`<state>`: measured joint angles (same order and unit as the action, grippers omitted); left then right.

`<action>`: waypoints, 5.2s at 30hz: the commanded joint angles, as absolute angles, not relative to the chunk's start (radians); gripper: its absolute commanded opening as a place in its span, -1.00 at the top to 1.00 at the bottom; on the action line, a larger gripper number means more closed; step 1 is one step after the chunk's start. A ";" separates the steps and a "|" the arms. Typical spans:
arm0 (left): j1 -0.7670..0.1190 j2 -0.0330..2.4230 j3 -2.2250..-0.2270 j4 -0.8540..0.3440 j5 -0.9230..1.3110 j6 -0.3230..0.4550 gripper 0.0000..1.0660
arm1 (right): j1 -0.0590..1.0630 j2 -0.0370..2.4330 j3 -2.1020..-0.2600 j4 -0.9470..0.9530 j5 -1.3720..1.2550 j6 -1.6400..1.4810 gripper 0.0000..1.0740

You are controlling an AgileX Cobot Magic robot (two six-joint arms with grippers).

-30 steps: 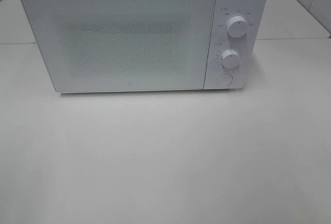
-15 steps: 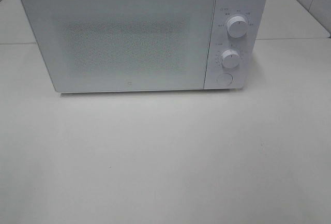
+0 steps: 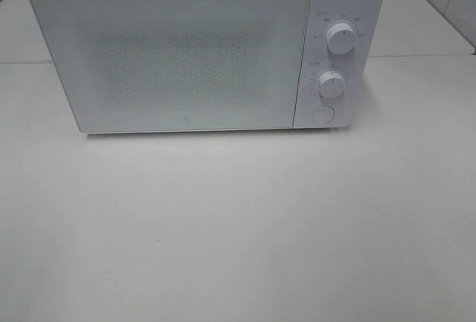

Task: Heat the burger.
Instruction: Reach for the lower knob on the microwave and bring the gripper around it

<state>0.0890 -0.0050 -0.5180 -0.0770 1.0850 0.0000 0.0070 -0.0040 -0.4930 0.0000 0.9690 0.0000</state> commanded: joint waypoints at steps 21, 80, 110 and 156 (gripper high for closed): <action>0.092 -0.020 -0.517 -0.079 1.070 -0.005 -0.89 | 0.003 0.280 -0.463 -0.032 0.388 -0.008 -0.42; 0.092 -0.020 -0.517 -0.079 1.070 -0.005 -0.89 | 0.533 1.455 -0.386 0.666 -1.071 -0.527 -0.42; 0.092 -0.020 -0.517 -0.079 1.070 -0.005 -0.89 | 0.757 1.833 -0.497 0.807 -1.347 -0.399 -0.43; 0.092 -0.020 -0.517 -0.079 1.070 -0.005 -0.89 | 0.640 2.061 -0.778 0.806 -1.302 -0.324 -0.42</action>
<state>0.0890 -0.0050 -0.5180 -0.0770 1.0850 -0.0050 0.6440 2.0440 -0.7590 0.8140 -1.2110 -0.3410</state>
